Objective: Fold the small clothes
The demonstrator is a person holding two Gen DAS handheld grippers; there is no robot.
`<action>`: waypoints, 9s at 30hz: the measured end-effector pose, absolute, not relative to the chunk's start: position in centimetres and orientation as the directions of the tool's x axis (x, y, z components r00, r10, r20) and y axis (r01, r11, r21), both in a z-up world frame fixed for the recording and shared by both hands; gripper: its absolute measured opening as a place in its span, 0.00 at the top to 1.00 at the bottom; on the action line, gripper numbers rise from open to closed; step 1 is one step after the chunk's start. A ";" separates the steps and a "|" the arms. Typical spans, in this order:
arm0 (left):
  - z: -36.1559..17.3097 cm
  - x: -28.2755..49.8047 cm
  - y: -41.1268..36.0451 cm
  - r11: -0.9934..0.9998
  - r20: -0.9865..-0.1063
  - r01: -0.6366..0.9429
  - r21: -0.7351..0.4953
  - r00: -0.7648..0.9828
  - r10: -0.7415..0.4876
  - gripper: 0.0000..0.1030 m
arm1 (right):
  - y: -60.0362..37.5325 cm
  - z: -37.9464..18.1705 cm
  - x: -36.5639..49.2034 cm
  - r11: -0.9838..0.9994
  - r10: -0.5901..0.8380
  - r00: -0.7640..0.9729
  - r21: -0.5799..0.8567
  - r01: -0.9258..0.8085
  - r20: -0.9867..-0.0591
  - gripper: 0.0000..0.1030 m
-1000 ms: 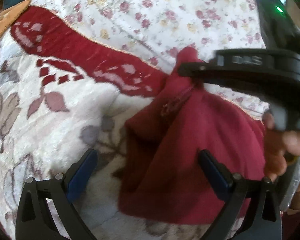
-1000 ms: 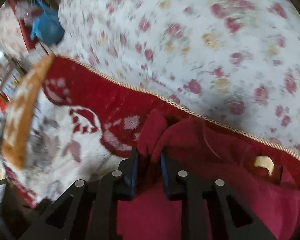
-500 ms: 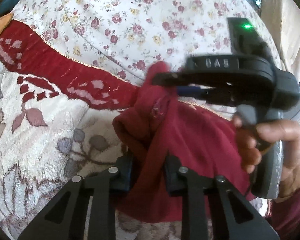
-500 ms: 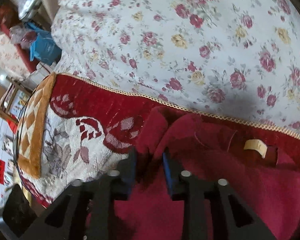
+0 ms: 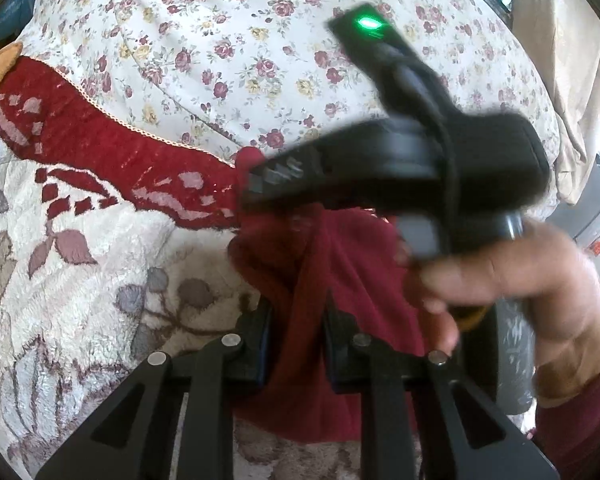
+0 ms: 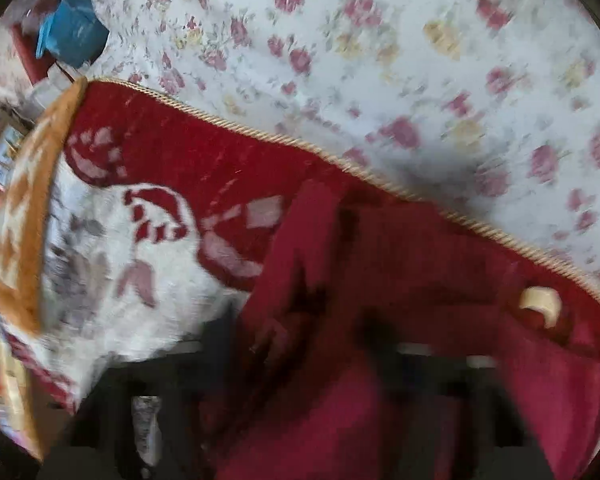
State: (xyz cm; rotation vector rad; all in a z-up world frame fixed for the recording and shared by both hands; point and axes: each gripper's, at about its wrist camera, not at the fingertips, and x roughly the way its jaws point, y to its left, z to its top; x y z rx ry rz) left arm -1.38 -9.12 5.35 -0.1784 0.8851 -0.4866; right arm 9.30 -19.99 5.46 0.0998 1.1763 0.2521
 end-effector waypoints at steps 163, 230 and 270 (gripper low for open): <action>5.1 -17.6 -16.6 0.925 -0.620 0.376 0.042 0.736 -0.272 0.16 | -34.4 9.2 -23.0 0.984 0.149 0.582 0.179 -0.006 -0.800 0.52; 8.6 -23.2 -18.0 0.945 -0.505 0.304 0.121 0.839 -0.205 0.00 | -36.1 15.1 -30.4 0.943 0.053 0.711 0.270 0.196 -0.702 0.09; 6.6 -19.9 -17.9 0.941 -0.550 0.311 0.131 0.813 -0.192 0.00 | -36.6 13.8 -26.5 0.954 0.073 0.675 0.250 0.168 -0.734 0.08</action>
